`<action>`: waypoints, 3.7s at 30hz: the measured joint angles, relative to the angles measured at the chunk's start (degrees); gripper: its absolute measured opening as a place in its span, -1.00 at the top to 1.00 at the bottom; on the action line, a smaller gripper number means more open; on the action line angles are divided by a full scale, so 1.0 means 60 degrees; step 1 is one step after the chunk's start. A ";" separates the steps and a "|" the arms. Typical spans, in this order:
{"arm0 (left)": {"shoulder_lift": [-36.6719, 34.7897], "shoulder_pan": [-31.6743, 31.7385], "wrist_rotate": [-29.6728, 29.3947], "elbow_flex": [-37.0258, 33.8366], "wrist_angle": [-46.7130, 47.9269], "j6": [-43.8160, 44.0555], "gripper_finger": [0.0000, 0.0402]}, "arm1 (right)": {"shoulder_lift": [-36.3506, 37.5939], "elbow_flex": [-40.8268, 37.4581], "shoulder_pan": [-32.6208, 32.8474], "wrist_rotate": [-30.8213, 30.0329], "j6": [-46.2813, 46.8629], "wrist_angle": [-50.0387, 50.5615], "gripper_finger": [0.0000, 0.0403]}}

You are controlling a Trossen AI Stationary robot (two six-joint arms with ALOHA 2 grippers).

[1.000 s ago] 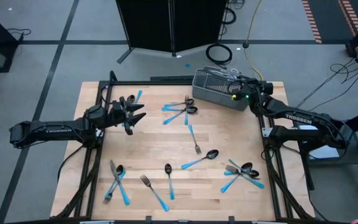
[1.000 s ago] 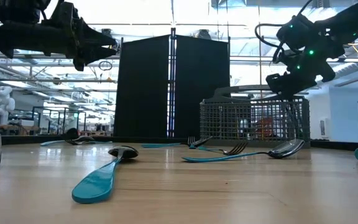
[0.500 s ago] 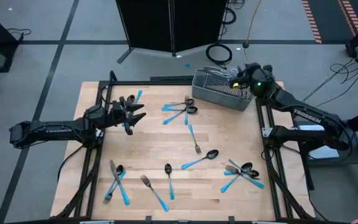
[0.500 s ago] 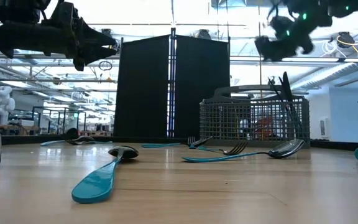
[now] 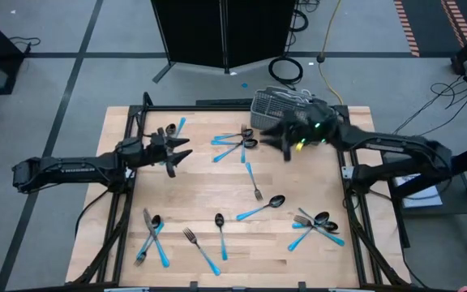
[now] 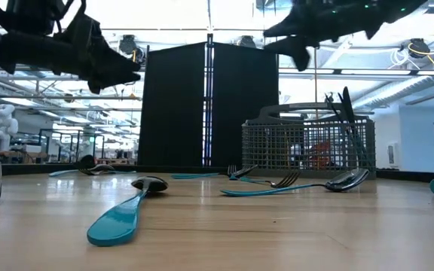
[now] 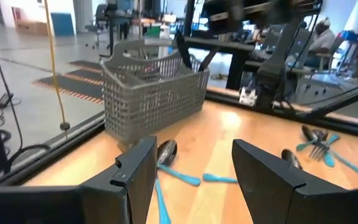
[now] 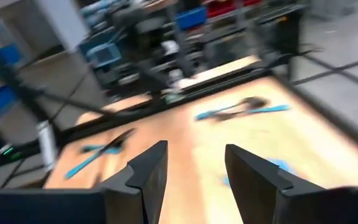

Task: Sort silverware
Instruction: Put the blue knife into the right of the blue utensil organizer

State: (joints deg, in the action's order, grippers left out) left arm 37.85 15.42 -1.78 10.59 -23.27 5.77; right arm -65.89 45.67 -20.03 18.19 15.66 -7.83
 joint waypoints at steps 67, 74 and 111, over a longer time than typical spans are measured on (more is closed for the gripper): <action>0.8401 -1.1515 0.0638 0.5406 1.0212 -0.0620 0.01 | -0.2973 -0.0007 0.3956 -0.1609 -0.2302 -0.1469 0.23; 0.8407 -1.1523 0.0658 0.5406 1.0205 -0.0877 0.34 | -0.2973 -0.0007 0.3956 -0.1609 -0.2444 -0.1482 0.23; 0.6770 -0.8472 -0.7211 0.7541 1.2009 -0.3925 0.93 | -0.2973 -0.0007 0.3955 -0.1606 -0.2222 -0.1728 0.23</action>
State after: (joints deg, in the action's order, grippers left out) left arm 78.47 -35.41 -45.05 55.83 48.78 -17.78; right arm -83.72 45.63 3.70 8.56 2.33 -18.20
